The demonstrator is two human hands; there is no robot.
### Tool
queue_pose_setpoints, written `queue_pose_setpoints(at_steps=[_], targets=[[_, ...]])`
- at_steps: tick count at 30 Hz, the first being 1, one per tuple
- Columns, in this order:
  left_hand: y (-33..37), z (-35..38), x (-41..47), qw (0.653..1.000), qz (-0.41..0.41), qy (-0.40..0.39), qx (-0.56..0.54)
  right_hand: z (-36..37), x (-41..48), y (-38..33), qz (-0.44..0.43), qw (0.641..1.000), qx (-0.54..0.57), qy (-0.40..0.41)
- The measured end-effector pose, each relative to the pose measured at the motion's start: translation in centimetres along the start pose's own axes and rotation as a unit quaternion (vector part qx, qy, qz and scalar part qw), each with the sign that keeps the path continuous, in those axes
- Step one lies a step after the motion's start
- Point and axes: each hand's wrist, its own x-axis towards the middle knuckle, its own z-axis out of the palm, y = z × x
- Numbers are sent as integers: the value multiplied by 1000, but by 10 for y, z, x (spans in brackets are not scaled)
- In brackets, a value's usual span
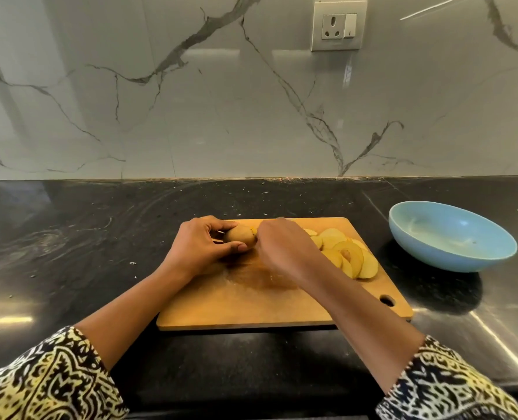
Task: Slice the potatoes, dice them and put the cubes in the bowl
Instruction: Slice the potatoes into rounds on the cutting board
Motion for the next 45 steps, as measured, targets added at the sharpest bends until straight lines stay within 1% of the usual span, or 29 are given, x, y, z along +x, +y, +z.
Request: queue_pose_setpoints(at_steps=[6, 8, 11, 15, 17, 23, 31, 33, 39, 42, 45], targets=[[-2, -1, -2, 999, -35, 5, -16, 19, -46, 1, -7, 1000, -16, -10], [-2, -1, -2, 999, -46, 4, -19, 22, -61, 3, -6, 1000, -13, -2], [-3, -3, -2, 998, -60, -13, -33, 21, -72, 8, 0, 999, -5, 33], [-6, -6, -2, 995, -71, -47, -60, 13, -69, 15, 10, 992, 35, 120], [-7, -6, -1, 994, -72, -50, -65, 9, -61, 16, 11, 989, 59, 135], [-9, -6, 0, 993, -72, -41, -81, 9, -45, 13, -9, 989, 73, 127], [-9, -5, -1, 993, -71, -26, -94, 13, -38, 9, -30, 990, 26, 135], [-9, -5, -1, 993, -71, -27, -89, 11, -37, 9, -26, 992, 30, 122], [-7, -6, -1, 994, -68, -29, -78, -1, -25, 14, -11, 997, 59, 48], [-6, -5, -1, 995, -65, -22, -72, -1, -11, 8, -10, 999, 36, 19], [-4, -3, -2, 997, -54, -7, -61, 1, -2, 1, -11, 1000, 20, 15]])
